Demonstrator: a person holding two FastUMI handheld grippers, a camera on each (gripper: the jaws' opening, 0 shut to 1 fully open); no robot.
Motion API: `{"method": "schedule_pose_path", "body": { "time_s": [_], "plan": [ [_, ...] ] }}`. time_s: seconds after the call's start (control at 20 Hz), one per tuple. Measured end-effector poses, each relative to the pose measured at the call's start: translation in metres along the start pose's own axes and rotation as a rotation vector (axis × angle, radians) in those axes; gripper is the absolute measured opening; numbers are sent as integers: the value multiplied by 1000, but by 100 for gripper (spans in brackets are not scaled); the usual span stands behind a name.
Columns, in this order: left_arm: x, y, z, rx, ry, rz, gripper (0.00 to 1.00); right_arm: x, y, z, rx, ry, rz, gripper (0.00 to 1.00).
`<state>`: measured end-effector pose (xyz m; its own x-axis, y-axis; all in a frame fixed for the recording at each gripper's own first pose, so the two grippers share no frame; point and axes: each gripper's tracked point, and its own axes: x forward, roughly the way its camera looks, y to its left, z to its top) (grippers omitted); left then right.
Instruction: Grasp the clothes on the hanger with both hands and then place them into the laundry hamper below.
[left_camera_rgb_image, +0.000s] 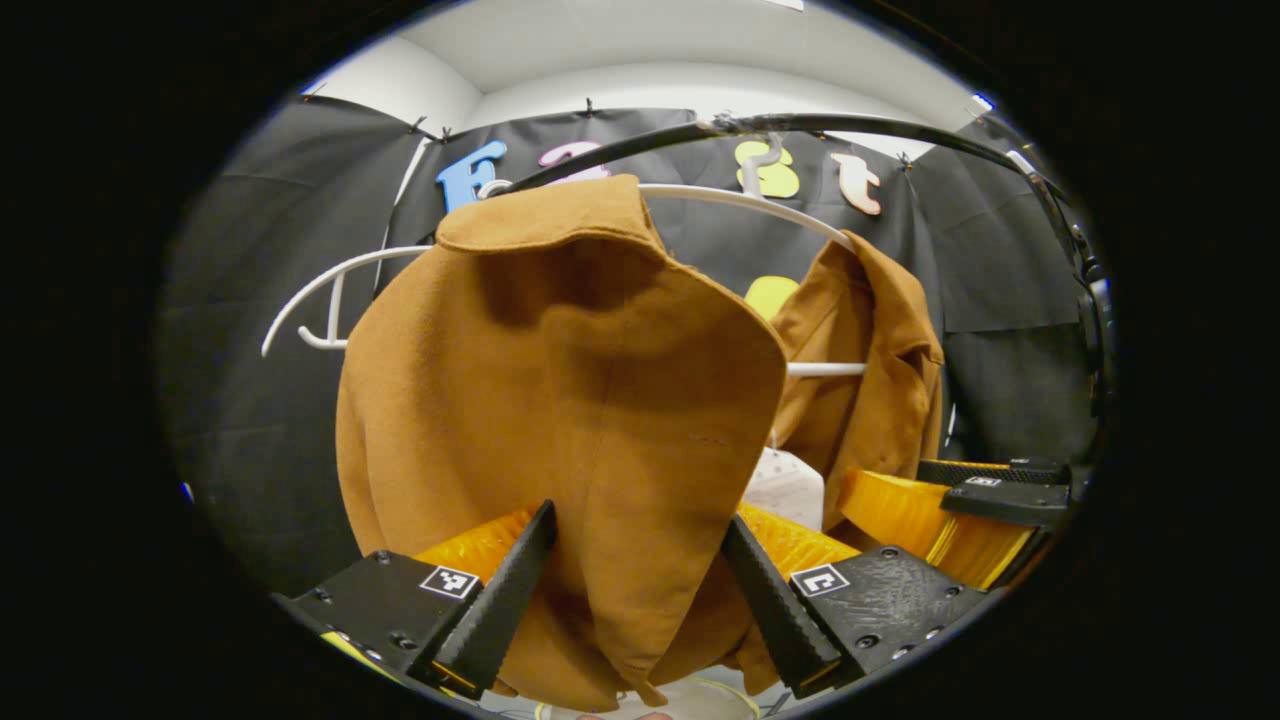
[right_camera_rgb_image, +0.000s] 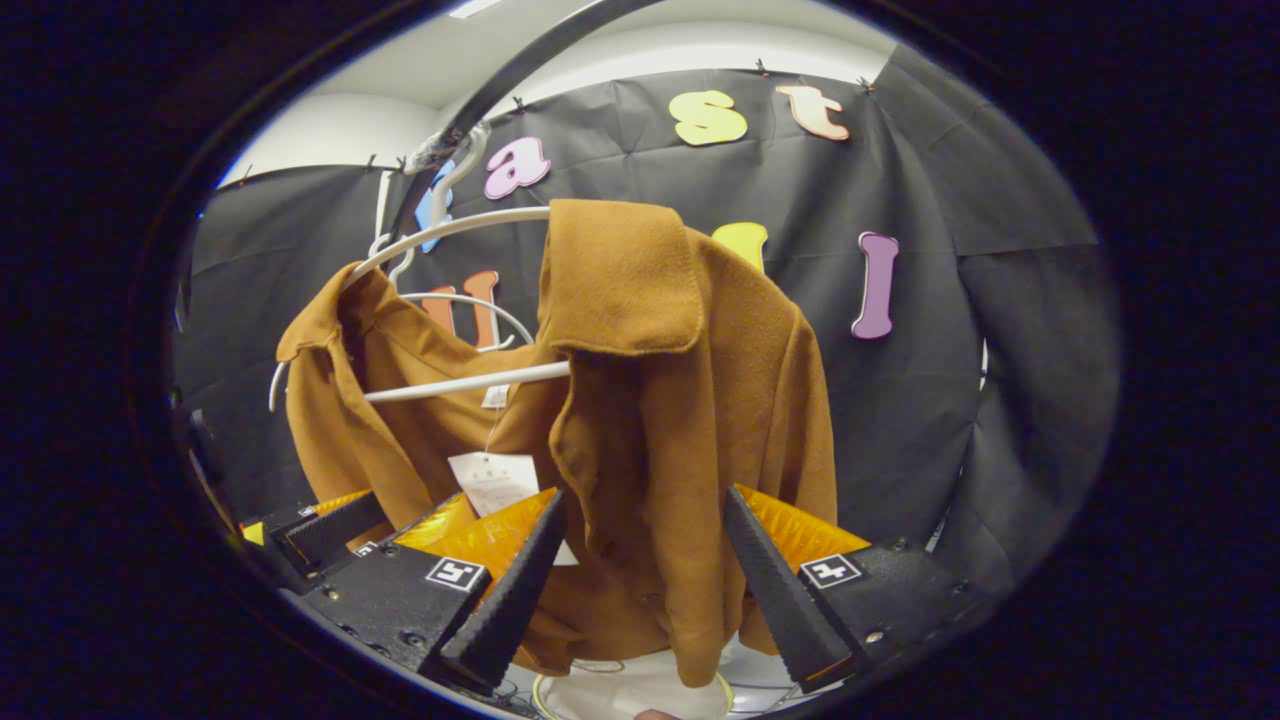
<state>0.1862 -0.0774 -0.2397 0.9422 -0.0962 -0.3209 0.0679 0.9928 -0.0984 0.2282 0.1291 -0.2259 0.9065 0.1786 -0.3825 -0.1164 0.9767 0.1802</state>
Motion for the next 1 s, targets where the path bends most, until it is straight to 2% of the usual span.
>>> {"method": "schedule_pose_path", "body": {
  "time_s": [0.05,0.1,0.15,0.2,0.25,0.3,0.45,0.5,0.55,0.65,0.75,0.9,0.95,1.0],
  "plan": [
    [5,2,1,-6,-1,8,98,7,1,2,4,-5,-6,98],
    [9,2,1,-6,0,3,93,12,2,3,13,-12,-11,98],
    [12,3,4,0,-2,8,100,16,6,7,28,-29,-5,99],
    [15,9,6,0,-8,21,91,19,10,10,38,-46,3,95],
    [18,11,9,-5,-15,30,91,23,14,13,43,-58,12,93],
    [23,14,12,-12,-22,45,100,28,15,14,53,-66,12,96],
    [34,17,18,-35,-27,56,100,45,12,21,104,-79,23,97],
    [34,17,19,-38,-32,56,100,51,13,21,107,-76,29,92],
    [34,19,19,-38,-33,57,92,51,13,21,108,-76,43,93],
    [33,18,16,-40,-30,54,75,46,10,22,112,-78,66,86],
    [29,17,17,-35,-36,64,59,40,5,19,116,-78,77,72],
    [19,24,25,-15,-57,99,34,32,-10,21,116,-95,52,52],
    [16,29,31,-14,-75,121,26,29,-16,24,112,-106,38,36],
    [13,30,36,-19,-88,119,17,25,-21,27,105,-120,23,36]
  ]
}}
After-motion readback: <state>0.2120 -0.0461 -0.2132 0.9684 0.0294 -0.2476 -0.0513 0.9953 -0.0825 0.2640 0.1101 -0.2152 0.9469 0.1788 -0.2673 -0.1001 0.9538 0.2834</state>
